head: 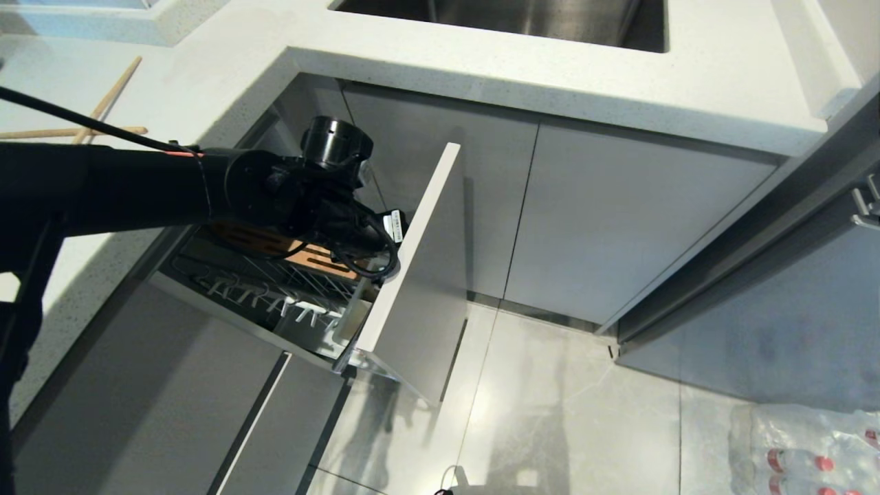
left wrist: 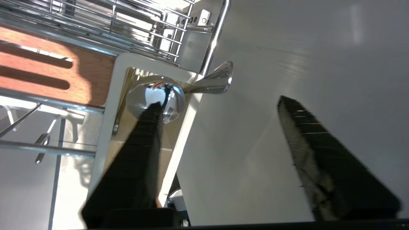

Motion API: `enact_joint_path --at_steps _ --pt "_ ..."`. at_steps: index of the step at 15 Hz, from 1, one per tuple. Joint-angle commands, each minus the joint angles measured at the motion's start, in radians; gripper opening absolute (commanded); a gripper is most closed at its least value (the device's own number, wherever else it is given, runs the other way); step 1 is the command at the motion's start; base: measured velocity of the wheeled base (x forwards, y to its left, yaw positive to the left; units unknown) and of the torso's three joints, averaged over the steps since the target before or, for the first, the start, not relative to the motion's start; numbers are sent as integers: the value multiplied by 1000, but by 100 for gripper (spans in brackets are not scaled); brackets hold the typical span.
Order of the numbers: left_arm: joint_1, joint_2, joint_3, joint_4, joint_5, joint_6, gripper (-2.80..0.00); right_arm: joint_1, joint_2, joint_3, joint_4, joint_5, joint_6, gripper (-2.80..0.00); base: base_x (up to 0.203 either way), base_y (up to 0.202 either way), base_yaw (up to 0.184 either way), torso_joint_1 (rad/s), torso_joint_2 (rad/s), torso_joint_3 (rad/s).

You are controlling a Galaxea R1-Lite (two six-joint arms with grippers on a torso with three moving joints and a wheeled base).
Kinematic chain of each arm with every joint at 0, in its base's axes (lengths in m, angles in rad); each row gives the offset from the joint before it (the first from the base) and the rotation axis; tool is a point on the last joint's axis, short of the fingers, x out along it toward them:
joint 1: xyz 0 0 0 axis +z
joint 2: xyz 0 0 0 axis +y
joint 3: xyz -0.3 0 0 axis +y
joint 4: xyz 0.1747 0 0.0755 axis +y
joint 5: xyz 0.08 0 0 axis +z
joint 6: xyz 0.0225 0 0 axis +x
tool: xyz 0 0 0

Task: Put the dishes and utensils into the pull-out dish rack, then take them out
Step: Take the fork out of the cupboard

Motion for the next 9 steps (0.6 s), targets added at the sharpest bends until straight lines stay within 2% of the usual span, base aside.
enact_joint_path --at_steps 1,9 --pt "2 24 -9 2 1 -3 0 -1 0 0 0 0 0 -280 0 0 0 0 0 0" --pt "24 100 -49 -34 2 -12 0 1 0 0 0 0 0 -280 0 0 0 0 0 0"
